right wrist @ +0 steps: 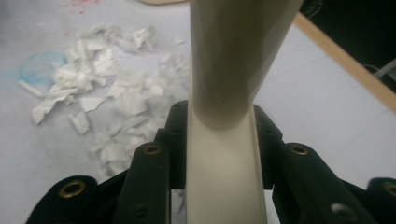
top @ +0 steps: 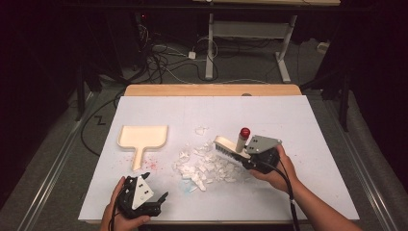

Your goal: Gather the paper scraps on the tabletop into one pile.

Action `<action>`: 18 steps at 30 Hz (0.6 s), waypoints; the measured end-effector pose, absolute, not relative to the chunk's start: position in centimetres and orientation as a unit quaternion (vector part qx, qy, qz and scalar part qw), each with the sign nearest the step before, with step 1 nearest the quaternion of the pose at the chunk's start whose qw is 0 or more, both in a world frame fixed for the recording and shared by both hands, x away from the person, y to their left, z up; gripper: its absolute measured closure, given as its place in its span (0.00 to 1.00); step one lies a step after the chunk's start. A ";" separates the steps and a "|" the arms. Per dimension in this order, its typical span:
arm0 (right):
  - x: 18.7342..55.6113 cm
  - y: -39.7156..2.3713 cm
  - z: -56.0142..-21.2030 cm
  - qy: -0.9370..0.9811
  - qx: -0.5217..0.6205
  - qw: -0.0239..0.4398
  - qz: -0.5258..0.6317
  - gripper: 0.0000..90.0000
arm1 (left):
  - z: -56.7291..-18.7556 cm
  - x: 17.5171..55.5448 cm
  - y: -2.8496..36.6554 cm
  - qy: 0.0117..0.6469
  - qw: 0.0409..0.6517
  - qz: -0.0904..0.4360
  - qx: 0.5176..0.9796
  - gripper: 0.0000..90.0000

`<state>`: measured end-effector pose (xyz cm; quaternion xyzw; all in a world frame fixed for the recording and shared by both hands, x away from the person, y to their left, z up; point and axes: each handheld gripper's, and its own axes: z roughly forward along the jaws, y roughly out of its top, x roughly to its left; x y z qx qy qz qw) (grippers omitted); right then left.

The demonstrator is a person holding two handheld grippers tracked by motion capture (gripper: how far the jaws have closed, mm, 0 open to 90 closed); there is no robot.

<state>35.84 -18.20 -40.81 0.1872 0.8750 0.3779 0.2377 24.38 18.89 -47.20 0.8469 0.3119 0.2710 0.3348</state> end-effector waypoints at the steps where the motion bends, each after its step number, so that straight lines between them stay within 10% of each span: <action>1: 36.1 -18.4 -40.6 0.872 0.190 0.242 0.381 0.76 | -47.2 24.4 18.9 0.312 0.334 0.270 0.847 0.17; 18: 46.8 -13.1 -41.4 0.854 0.234 0.298 0.356 0.76 | -47.6 25.0 19.7 0.316 0.330 0.256 0.852 0.17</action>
